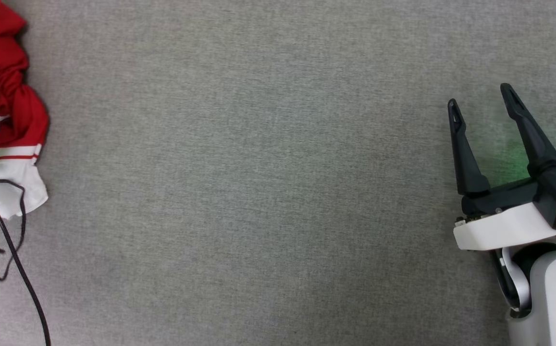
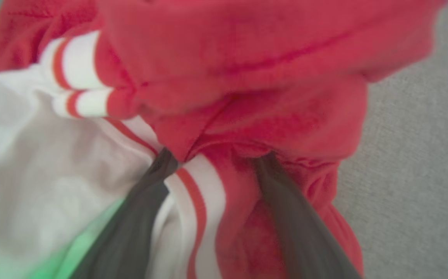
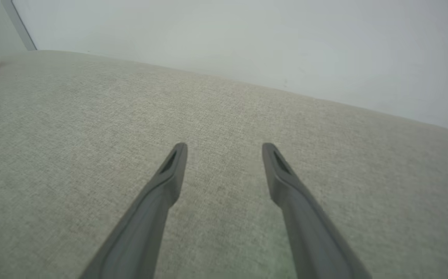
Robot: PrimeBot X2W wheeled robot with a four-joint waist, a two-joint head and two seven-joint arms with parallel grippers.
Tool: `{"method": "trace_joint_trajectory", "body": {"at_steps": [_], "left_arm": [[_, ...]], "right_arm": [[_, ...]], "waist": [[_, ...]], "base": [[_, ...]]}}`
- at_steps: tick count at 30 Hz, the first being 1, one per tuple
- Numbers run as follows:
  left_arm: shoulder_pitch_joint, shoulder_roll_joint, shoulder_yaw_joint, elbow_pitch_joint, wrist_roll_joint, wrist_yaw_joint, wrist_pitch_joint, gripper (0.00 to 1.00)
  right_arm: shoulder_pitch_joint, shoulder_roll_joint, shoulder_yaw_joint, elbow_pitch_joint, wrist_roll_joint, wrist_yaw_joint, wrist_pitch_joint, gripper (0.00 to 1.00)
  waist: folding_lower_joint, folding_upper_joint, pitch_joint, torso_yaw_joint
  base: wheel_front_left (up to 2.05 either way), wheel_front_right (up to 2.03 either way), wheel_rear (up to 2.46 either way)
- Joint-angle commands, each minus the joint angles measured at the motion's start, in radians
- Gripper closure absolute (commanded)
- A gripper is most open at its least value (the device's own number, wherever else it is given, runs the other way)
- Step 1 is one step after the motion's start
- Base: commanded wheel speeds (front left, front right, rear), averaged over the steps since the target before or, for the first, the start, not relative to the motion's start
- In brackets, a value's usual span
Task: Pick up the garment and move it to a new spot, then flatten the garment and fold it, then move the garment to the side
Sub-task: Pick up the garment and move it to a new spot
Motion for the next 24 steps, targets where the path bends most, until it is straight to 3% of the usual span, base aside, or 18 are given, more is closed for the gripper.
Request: {"method": "trace_joint_trajectory", "body": {"at_steps": [1, 2, 3, 8, 14, 24], "left_arm": [[0.084, -0.041, -0.035, 0.09, 0.012, 0.029, 0.084, 0.0], [0.083, -0.043, -0.037, 0.09, 0.01, 0.03, 0.095, 0.55], [0.08, -0.039, -0.038, 0.084, 0.013, 0.033, 0.087, 1.0], [0.078, -0.033, -0.041, 0.034, 0.041, 0.049, -0.013, 1.0], [0.098, -0.024, -0.031, -0.039, 0.092, 0.064, -0.261, 1.0], [0.237, -0.098, -0.062, -0.127, 0.168, 0.099, -0.587, 1.0]], "right_arm": [[-0.02, 0.005, -0.002, 0.002, 0.001, -0.001, -0.004, 0.0], [-0.021, 0.005, -0.004, 0.003, 0.001, -0.001, -0.005, 0.0], [-0.021, 0.006, -0.004, 0.004, 0.002, -0.001, -0.006, 0.0], [-0.006, 0.013, -0.012, 0.021, 0.009, -0.001, -0.017, 0.0], [0.047, 0.028, -0.037, 0.06, 0.031, -0.001, -0.037, 0.0], [0.177, 0.043, -0.094, 0.095, 0.071, -0.001, -0.037, 0.0]], "waist": [[0.0, -0.0001, 0.004, -0.007], [0.0, -0.0001, 0.003, -0.008], [0.0, -0.0001, 0.0, -0.009], [0.0, -0.0001, -0.057, -0.012], [0.0, -0.0001, -0.192, -0.01], [0.0, -0.0001, -0.429, -0.017]], "base": [[0.0, 0.0, 0.0], [0.0, 0.0, 0.0], [0.0, 0.0, 0.0], [0.0, 0.0, 0.0], [0.0, 0.0, 0.0], [0.0, 0.0, 0.0]]}}
